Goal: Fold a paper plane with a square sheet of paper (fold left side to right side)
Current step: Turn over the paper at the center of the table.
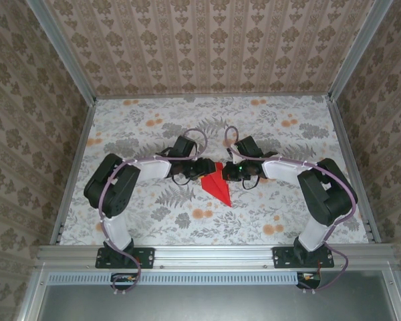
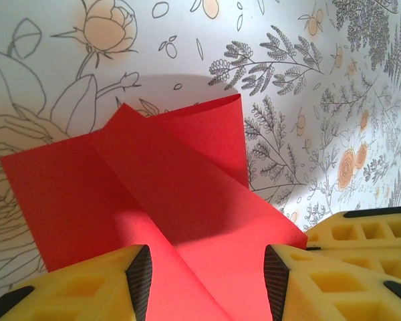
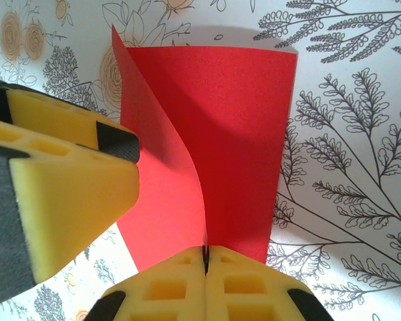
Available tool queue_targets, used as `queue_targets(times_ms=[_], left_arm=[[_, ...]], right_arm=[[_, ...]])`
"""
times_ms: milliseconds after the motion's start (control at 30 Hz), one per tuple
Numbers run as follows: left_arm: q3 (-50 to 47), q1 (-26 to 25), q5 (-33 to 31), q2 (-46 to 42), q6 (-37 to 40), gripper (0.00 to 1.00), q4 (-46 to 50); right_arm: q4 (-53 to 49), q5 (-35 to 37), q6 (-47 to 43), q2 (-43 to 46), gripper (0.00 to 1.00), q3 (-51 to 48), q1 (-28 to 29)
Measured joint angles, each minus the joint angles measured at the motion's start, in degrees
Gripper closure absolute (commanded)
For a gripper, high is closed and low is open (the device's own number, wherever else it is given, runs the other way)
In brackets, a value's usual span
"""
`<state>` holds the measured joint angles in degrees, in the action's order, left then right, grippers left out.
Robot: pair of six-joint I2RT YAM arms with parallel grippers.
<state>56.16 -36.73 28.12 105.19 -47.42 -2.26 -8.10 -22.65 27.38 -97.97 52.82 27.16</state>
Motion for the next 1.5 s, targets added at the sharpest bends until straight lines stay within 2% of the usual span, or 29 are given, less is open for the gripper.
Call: queue_targets(times_ms=[200,333,600,800,933,1067,1300,1500], left_arm=[[1.4,0.0,0.6,1.6,0.0,0.50,-0.6],[1.6,0.0,1.1,2.1,-0.1,0.55,-1.2],[2.6,0.0,2.1,2.6,-0.5,0.77,-3.0],[3.9,0.0,2.5,2.9,-0.4,0.92,-3.3],[4.8,0.0,2.5,2.9,-0.1,0.98,-3.1],[5.3,0.0,2.3,2.5,0.5,1.00,-2.6],[5.7,0.9,2.2,-1.6,1.3,1.00,-0.2],[6.6,3.8,2.4,-6.5,2.0,1.00,0.3]], right_arm=[[-0.3,0.0,0.1,0.1,0.95,0.0,-0.4],[-0.7,0.0,0.3,0.1,0.87,0.0,-0.7],[-1.7,0.9,1.0,0.1,0.66,0.0,-1.4],[-2.6,1.8,0.8,4.1,0.42,-2.0,-3.3],[-2.2,1.6,0.7,10.3,0.19,-5.7,-6.7],[-1.4,0.4,1.1,16.1,0.01,-9.1,-10.9],[4.8,-7.1,4.6,22.0,0.00,-13.6,-18.5],[12.3,-14.2,9.4,22.3,0.00,-16.7,-20.4]])
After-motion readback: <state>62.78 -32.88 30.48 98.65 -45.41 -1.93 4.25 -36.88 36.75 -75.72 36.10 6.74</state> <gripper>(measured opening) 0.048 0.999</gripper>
